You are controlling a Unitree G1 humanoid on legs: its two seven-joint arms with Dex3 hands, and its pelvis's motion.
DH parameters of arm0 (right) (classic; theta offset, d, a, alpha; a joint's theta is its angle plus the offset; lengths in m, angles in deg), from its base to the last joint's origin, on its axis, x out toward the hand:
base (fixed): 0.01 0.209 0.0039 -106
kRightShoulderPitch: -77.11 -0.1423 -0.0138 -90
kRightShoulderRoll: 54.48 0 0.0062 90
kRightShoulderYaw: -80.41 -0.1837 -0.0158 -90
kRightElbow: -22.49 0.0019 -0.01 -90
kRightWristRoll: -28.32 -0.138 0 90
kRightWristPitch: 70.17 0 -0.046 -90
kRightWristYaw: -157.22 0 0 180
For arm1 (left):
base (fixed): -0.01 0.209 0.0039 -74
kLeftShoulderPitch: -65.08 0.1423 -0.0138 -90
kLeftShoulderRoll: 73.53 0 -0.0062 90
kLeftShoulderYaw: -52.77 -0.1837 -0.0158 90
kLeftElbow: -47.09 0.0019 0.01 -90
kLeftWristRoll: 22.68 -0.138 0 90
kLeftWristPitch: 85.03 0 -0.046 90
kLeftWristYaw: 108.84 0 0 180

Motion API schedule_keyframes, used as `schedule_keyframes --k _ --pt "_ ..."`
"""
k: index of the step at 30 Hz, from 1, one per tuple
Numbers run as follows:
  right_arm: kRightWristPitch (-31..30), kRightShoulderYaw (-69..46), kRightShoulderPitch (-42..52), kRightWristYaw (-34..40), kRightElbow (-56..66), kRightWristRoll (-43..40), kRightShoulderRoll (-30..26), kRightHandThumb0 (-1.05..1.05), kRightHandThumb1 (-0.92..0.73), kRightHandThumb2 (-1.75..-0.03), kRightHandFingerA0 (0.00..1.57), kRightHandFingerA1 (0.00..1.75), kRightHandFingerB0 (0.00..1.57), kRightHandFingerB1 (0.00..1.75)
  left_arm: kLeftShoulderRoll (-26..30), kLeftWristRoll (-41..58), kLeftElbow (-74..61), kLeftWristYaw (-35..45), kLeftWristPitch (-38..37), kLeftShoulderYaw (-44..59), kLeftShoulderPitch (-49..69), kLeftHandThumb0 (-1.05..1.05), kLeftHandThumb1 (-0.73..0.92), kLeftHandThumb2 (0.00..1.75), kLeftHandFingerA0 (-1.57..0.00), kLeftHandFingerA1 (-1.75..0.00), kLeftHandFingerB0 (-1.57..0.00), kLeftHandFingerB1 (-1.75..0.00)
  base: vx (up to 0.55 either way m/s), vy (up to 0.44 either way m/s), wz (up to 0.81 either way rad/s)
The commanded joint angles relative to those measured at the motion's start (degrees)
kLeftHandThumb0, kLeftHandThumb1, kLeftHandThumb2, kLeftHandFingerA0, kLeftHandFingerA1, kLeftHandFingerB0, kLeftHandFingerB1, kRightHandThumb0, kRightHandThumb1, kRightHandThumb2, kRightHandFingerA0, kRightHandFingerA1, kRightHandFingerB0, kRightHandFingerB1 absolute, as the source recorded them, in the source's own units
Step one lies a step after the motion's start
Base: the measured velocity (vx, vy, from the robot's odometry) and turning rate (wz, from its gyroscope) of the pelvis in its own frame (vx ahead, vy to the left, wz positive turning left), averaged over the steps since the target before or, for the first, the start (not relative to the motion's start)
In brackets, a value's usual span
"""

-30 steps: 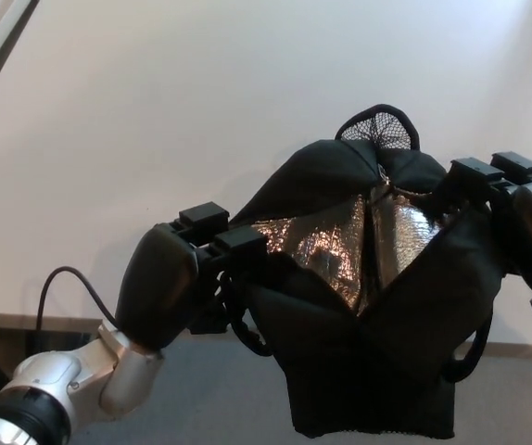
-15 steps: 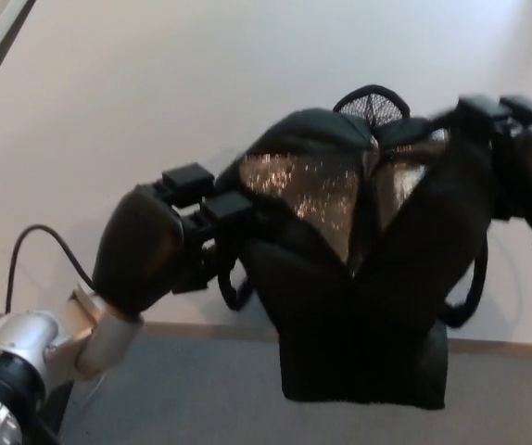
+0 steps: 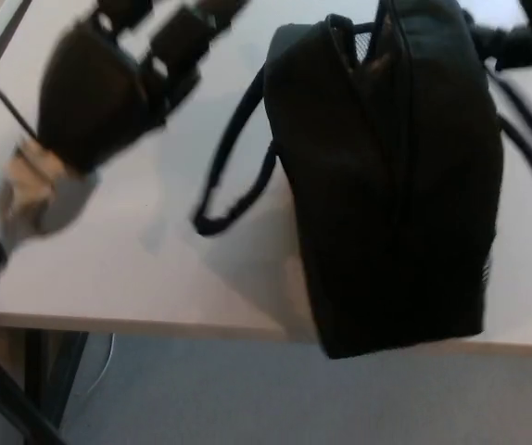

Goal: A lunch bag is kept on the middle of the desk and the robot uses both its hands to grab the opening of the bag from the left and right and moves its hands away from each other to spread the bag open

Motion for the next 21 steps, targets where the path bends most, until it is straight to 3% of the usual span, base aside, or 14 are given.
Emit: schedule_keyframes --k 1,5,6,7,8,9,10,12,13,14,15,16,17,21 --pt "-6.84 -0.48 -5.48 -6.23 -2.11 -1.54 -1.72 -0.57 -0.40 -0.70 0.17 0.40 0.00 0.00 2.41 -0.57 2.75 -3.79 5.43 1.24 -8.22 -0.03 0.57 0.75 -0.09 -0.34 0.00 -0.14 0.00 0.000 0.00" --pt "-8.55 0.07 -6.61 -8.54 -2.18 -1.46 -2.23 -0.60 -0.44 -0.71 0.17 0.41 0.00 0.00 3.09 0.07 3.20 -4.15 5.38 1.74 -9.75 -0.01 0.54 0.75 -0.11 -0.36 -0.01 -0.15 0.00 0.000 0.00" --pt "-7.16 -0.02 -5.56 -8.42 -1.42 -1.67 -3.21 -0.57 -0.44 -0.72 0.26 0.46 0.00 0.00 4.09 0.41 1.98 -3.95 4.78 2.13 -8.35 0.07 0.47 0.78 -0.10 -0.35 -0.01 -0.18 0.00 0.000 0.00" --pt "-5.19 -0.62 -4.39 -7.89 -0.74 -2.45 -3.95 -0.52 -0.41 -0.70 0.24 0.45 0.00 0.01 5.41 1.22 0.60 -3.19 2.50 2.75 -7.01 0.09 0.50 0.75 -0.12 -0.34 -0.03 -0.19 0.00 0.000 0.00" --pt "-4.42 -0.85 -3.86 -7.71 -0.46 -2.77 -4.29 -0.49 -0.53 -0.56 0.32 0.38 0.00 0.00 6.00 1.30 -0.13 -3.19 2.22 3.02 -6.32 0.08 0.49 0.79 -0.13 -0.31 0.00 -0.24 0.00 0.000 0.00" --pt "-3.55 -1.09 -3.23 -7.53 -0.13 -3.12 -4.70 -0.49 -0.53 -0.56 0.32 0.38 0.00 0.00 6.72 1.32 -1.13 -3.24 2.19 3.36 -5.43 0.08 0.49 0.79 -0.13 -0.31 0.00 -0.24 0.00 0.000 0.00" --pt "-1.90 -1.35 -1.34 -6.81 1.56 -3.21 -6.46 -0.53 -0.44 -0.72 0.33 0.48 0.00 0.00 8.04 1.86 -3.98 -3.21 2.23 4.38 -3.29 0.10 0.49 0.70 -0.19 -0.36 -0.08 -0.22 0.00 0.000 0.00" --pt "-0.06 -2.36 1.52 -7.35 5.64 -3.95 -9.26 -0.49 -0.45 -0.72 0.38 0.48 0.00 0.06 9.61 2.09 -8.96 -2.12 6.74 6.70 -0.08 0.02 0.46 0.69 -0.21 -0.34 -0.01 -0.29 0.00 0.000 0.00" --pt "1.47 -3.55 4.47 -8.00 9.39 -4.85 -11.68 -0.38 -0.54 -0.58 0.70 0.52 0.10 0.24 11.79 3.04 -11.94 -1.38 5.35 8.21 2.98 0.09 0.42 0.79 -0.21 -0.41 -0.05 -0.24 0.00 0.000 0.00" --pt "3.43 -5.01 7.62 -8.53 13.37 -5.96 -13.96 -0.35 -0.55 -0.56 0.55 0.42 0.17 0.28 13.65 4.28 -14.61 0.20 4.15 9.84 6.08 0.07 0.45 0.76 -0.19 -0.38 -0.08 -0.25 0.00 0.000 0.00" --pt "3.84 -5.60 8.73 -8.86 14.95 -6.32 -14.57 -0.35 -0.55 -0.56 0.55 0.42 0.17 0.28 14.09 4.65 -15.72 1.05 4.09 10.57 7.16 0.07 0.45 0.76 -0.19 -0.38 -0.08 -0.25 0.00 0.000 0.00" --pt "3.87 -6.77 11.14 -9.12 18.58 -6.76 -16.02 -0.38 -0.56 -0.57 0.64 0.46 0.25 0.30 14.67 5.15 -17.07 1.25 5.16 11.99 9.34 0.10 0.40 0.77 -0.22 -0.36 -0.07 -0.27 0.00 0.000 0.00" --pt "3.77 -8.79 13.91 -11.99 22.97 -8.48 -18.79 -0.32 -0.53 -0.56 0.84 0.54 0.42 0.36 15.91 5.46 -15.80 -0.36 4.23 12.91 11.49 0.19 0.43 0.72 -0.21 -0.33 -0.09 -0.26 0.00 0.000 0.00" --pt "3.75 -14.03 20.11 -16.77 30.15 -13.77 -21.36 -0.30 -0.51 -0.55 0.93 0.74 0.51 0.39 18.47 4.81 -15.10 -2.92 2.12 14.32 15.09 0.22 0.40 0.74 -0.25 -0.33 -0.09 -0.27 0.00 0.000 0.00"
